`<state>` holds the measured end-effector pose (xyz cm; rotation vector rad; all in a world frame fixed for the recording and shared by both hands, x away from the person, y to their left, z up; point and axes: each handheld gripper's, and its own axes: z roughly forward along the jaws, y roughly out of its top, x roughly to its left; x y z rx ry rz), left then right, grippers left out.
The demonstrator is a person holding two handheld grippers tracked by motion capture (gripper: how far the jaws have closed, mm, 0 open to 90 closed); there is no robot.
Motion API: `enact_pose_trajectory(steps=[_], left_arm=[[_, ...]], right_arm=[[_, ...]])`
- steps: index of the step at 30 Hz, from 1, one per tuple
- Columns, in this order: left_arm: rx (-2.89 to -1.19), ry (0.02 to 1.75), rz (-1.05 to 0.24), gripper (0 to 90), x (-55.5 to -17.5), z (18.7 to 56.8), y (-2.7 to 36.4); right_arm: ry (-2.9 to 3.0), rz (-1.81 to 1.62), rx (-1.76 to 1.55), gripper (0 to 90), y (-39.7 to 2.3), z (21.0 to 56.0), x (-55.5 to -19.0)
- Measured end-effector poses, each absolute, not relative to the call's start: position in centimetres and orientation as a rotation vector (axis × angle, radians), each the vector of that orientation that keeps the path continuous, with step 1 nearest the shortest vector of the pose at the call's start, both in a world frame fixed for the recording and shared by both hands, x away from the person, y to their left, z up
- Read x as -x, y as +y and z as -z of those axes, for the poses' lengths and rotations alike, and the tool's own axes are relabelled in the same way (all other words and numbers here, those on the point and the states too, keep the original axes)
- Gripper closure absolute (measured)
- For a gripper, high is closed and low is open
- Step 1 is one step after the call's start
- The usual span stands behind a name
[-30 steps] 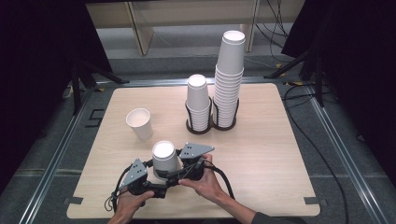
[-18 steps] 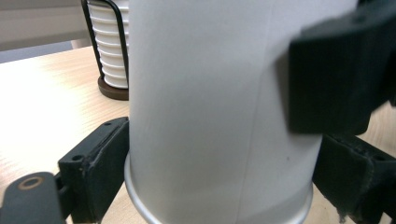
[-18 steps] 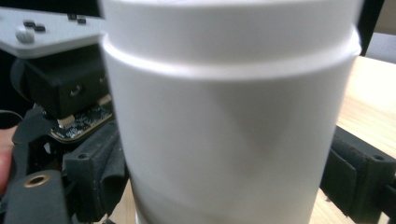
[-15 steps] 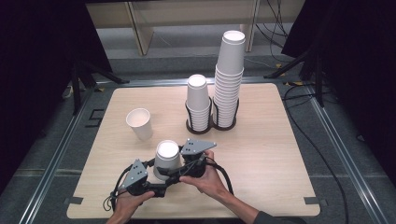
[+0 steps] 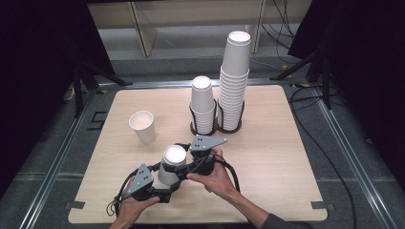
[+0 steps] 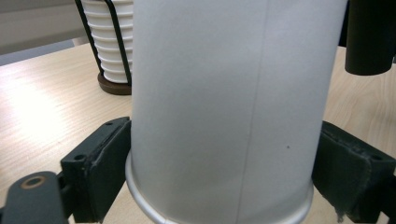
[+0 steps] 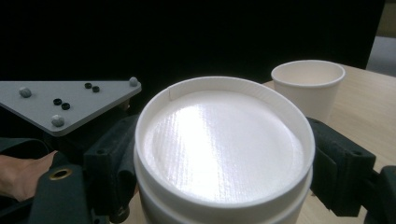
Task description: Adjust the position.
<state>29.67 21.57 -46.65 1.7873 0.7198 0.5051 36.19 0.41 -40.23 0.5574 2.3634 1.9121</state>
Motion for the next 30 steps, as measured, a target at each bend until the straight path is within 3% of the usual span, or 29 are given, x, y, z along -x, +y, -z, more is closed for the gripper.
enact_pose_trajectory(steps=[6,14,25,30], left_arm=[[-1.789,0.714,-0.503,10.7,-29.65,46.61,21.55],[-1.739,0.7,-0.501,2.6,-29.64,46.77,21.52],[-1.707,0.675,-0.533,2.6,-29.49,46.72,21.24],[-1.759,0.683,-0.54,6.9,-29.4,46.43,21.46]], right_arm=[[2.409,-1.923,-0.567,23.1,0.4,40.08,-36.24],[2.365,-1.992,-0.622,24.6,-0.17,39.92,-36.68],[2.365,-2.049,-0.663,24.8,-0.05,39.82,-36.26],[2.382,-2.038,-0.682,24.4,-0.15,39.82,-36.28]])
